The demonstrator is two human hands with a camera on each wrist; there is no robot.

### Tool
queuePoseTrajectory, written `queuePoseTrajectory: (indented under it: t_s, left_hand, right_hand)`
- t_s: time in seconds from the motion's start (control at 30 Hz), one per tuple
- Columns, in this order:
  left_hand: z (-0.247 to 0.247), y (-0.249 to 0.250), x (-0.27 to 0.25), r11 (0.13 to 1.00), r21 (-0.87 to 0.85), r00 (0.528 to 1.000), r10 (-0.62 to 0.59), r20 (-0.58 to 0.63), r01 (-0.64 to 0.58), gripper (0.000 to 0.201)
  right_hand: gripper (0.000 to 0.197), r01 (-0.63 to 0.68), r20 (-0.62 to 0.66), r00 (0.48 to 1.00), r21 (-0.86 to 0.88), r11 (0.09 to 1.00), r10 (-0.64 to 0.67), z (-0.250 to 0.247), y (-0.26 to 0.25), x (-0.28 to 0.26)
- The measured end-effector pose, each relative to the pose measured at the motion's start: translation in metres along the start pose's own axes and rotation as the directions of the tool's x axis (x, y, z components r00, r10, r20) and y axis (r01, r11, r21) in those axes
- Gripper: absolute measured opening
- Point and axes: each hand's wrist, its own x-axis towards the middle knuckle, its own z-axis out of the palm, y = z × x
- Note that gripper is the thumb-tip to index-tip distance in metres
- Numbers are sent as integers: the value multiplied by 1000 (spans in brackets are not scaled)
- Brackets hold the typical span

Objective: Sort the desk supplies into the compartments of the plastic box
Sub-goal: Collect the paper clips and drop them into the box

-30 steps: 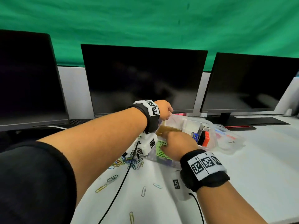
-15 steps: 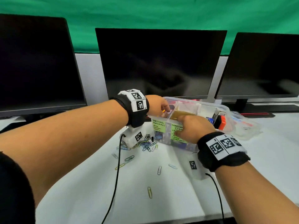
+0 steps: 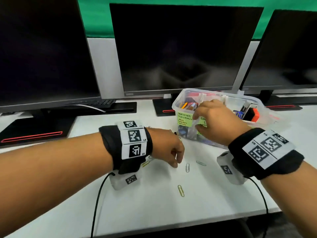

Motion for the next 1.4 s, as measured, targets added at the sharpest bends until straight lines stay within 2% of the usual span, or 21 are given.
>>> queuePoseTrajectory:
  t_s: [0.07,0.1,0.17,0.23,0.33,0.4,0.57,0.73,0.93,1.0,1.1,1.2,1.33,1.4]
  left_hand:
    - [16,12,6,999,2,996,47,75,-48,26]
    - [23,16,10,998,-1,993,64,96,-64,28]
    - [33,19,18,996,-9,990,86,110,-85,35]
    - [39,19,24,995,-37,991,98,96,-94,40]
    - [46,17,32,993,-72,992,104,69,-99,40]
    - [51,14,35,991,-99,994,93,53,-88,34]
    - [54,-7,35,994,-103,999,-39,21,41,31]
    - [46,-46,29,977,-55,978,-206,-37,204,35]
    - [37,-83,19,939,-150,927,-334,-170,311,32]
    - [34,-88,13,934,-173,932,-336,-137,312,35]
    - [35,-92,6,940,-118,947,-320,10,319,44]
    - [42,-93,13,943,-51,942,-324,87,329,48]
    - [42,-96,28,930,-93,933,-359,-17,356,42]
    - [40,-97,35,922,-107,920,-382,-92,372,42]
  right_hand:
    - [13,31,94,995,-17,999,-29,6,-12,-6]
    - [11,14,212,977,-22,1000,-9,10,-15,-8]
    - [17,-30,463,884,-61,998,55,21,-17,-10]
    - [29,-72,613,783,-77,994,104,32,-12,-11]
    - [40,-194,719,675,-41,980,164,42,-4,-9]
    - [39,-273,763,619,-10,962,184,46,-3,-6]
    - [46,-363,814,560,75,929,153,54,-10,9]
    - [49,-353,830,549,127,927,96,62,-25,21]
    - [35,-329,747,655,148,933,113,70,-40,39]
    - [47,-343,761,640,163,925,104,66,-38,39]
    - [63,-274,806,589,121,954,67,64,-42,34]
    - [62,-239,807,586,81,968,77,69,-47,33]
    - [34,-266,751,651,92,960,108,78,-46,45]
    - [31,-206,661,738,30,978,135,78,-47,50]
